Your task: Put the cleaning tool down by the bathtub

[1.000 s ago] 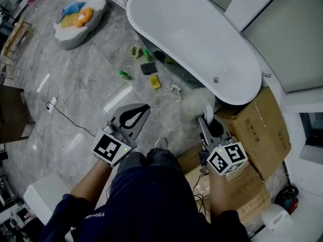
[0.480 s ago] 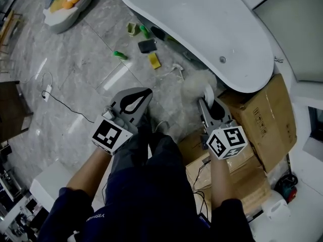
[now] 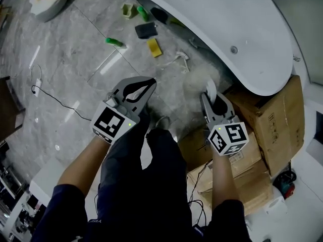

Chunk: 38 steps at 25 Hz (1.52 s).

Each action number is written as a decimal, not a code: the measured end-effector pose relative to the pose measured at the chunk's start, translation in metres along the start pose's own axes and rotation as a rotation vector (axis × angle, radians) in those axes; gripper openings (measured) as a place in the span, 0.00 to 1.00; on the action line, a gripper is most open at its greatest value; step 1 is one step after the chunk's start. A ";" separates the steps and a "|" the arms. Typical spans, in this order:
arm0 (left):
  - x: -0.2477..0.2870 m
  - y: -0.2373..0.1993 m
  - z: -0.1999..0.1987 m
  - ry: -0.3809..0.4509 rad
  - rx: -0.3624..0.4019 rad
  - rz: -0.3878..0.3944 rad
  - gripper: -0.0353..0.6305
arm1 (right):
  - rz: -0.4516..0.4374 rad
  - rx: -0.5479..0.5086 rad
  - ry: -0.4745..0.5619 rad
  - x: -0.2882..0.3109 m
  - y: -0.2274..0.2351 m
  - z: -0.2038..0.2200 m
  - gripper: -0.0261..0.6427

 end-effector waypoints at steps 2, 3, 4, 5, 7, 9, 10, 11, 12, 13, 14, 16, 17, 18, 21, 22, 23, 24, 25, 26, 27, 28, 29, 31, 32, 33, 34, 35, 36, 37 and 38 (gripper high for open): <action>0.012 -0.015 0.022 -0.019 0.010 0.003 0.10 | 0.005 0.001 -0.009 0.019 0.007 0.017 0.17; 0.017 -0.022 0.032 -0.027 0.018 0.005 0.10 | 0.009 0.001 -0.013 0.028 0.011 0.026 0.17; 0.023 -0.028 0.042 -0.033 0.024 0.009 0.10 | 0.013 0.001 -0.017 0.038 0.014 0.035 0.17; 0.029 -0.034 0.053 -0.037 0.029 0.013 0.10 | 0.016 -0.001 -0.020 0.047 0.018 0.044 0.17; 0.040 -0.045 0.076 -0.046 0.035 0.022 0.10 | 0.019 -0.006 -0.029 0.065 0.024 0.063 0.17; 0.051 -0.054 0.101 -0.059 0.039 0.030 0.10 | 0.024 -0.011 -0.036 0.082 0.028 0.083 0.17; 0.055 -0.058 0.115 -0.066 0.043 0.035 0.10 | 0.029 -0.012 -0.038 0.090 0.030 0.094 0.17; 0.059 -0.063 0.128 -0.073 0.046 0.040 0.10 | 0.034 -0.013 -0.040 0.098 0.031 0.104 0.17; 0.063 -0.067 0.141 -0.079 0.049 0.046 0.10 | 0.039 -0.014 -0.043 0.105 0.033 0.115 0.17; 0.068 -0.072 0.153 -0.085 0.052 0.052 0.10 | 0.042 -0.015 -0.048 0.114 0.036 0.125 0.17; 0.072 -0.077 0.165 -0.089 0.054 0.057 0.10 | 0.045 -0.016 -0.053 0.122 0.039 0.135 0.17; 0.084 -0.085 0.187 -0.097 0.060 0.065 0.10 | 0.048 -0.019 -0.064 0.138 0.047 0.159 0.17; 0.090 -0.089 0.198 -0.100 0.065 0.069 0.10 | 0.050 -0.021 -0.070 0.146 0.052 0.171 0.17; 0.096 -0.093 0.209 -0.104 0.070 0.074 0.10 | 0.053 -0.024 -0.077 0.154 0.058 0.183 0.17; 0.116 -0.108 0.242 -0.117 0.082 0.081 0.10 | 0.061 -0.027 -0.098 0.179 0.079 0.220 0.17; 0.122 -0.114 0.252 -0.121 0.085 0.081 0.10 | 0.062 -0.028 -0.108 0.188 0.085 0.232 0.17; 0.127 -0.120 0.263 -0.127 0.087 0.081 0.10 | 0.062 -0.030 -0.119 0.197 0.091 0.245 0.17; 0.132 -0.125 0.273 -0.132 0.091 0.083 0.10 | 0.061 -0.033 -0.132 0.205 0.097 0.257 0.17; 0.137 -0.130 0.282 -0.138 0.096 0.085 0.10 | 0.059 -0.038 -0.146 0.214 0.102 0.269 0.17; 0.141 -0.134 0.292 -0.143 0.102 0.089 0.10 | 0.058 -0.045 -0.161 0.222 0.107 0.281 0.17; 0.146 -0.137 0.300 -0.149 0.108 0.095 0.10 | 0.056 -0.052 -0.176 0.230 0.113 0.293 0.17; 0.150 -0.140 0.309 -0.155 0.111 0.104 0.10 | 0.055 -0.058 -0.191 0.237 0.118 0.305 0.17; 0.153 -0.142 0.317 -0.161 0.113 0.113 0.10 | 0.054 -0.061 -0.206 0.245 0.122 0.317 0.17; 0.159 -0.147 0.333 -0.171 0.115 0.129 0.10 | 0.052 -0.062 -0.233 0.259 0.131 0.340 0.17; 0.161 -0.150 0.340 -0.176 0.117 0.133 0.10 | 0.050 -0.061 -0.245 0.266 0.134 0.350 0.17; 0.162 -0.153 0.348 -0.180 0.118 0.135 0.10 | 0.048 -0.061 -0.257 0.272 0.137 0.360 0.17; 0.164 -0.156 0.355 -0.185 0.119 0.136 0.10 | 0.047 -0.064 -0.269 0.277 0.139 0.370 0.17; 0.165 -0.159 0.361 -0.189 0.121 0.136 0.10 | 0.046 -0.067 -0.280 0.283 0.142 0.379 0.17; 0.166 -0.161 0.368 -0.193 0.122 0.136 0.10 | 0.046 -0.071 -0.292 0.288 0.145 0.388 0.17; 0.166 -0.163 0.374 -0.197 0.124 0.136 0.10 | 0.045 -0.073 -0.303 0.292 0.147 0.396 0.17; 0.167 -0.165 0.381 -0.201 0.125 0.136 0.10 | 0.045 -0.075 -0.313 0.297 0.149 0.405 0.17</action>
Point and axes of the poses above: the fingertips, and each gripper's own axes: x forward along the fingers, y to its right, z out of its underside, the point moved 3 cm from there along -x, backward along the fingers, and after that the axes turned 2 degrees about -x, right-handed, at the moved point
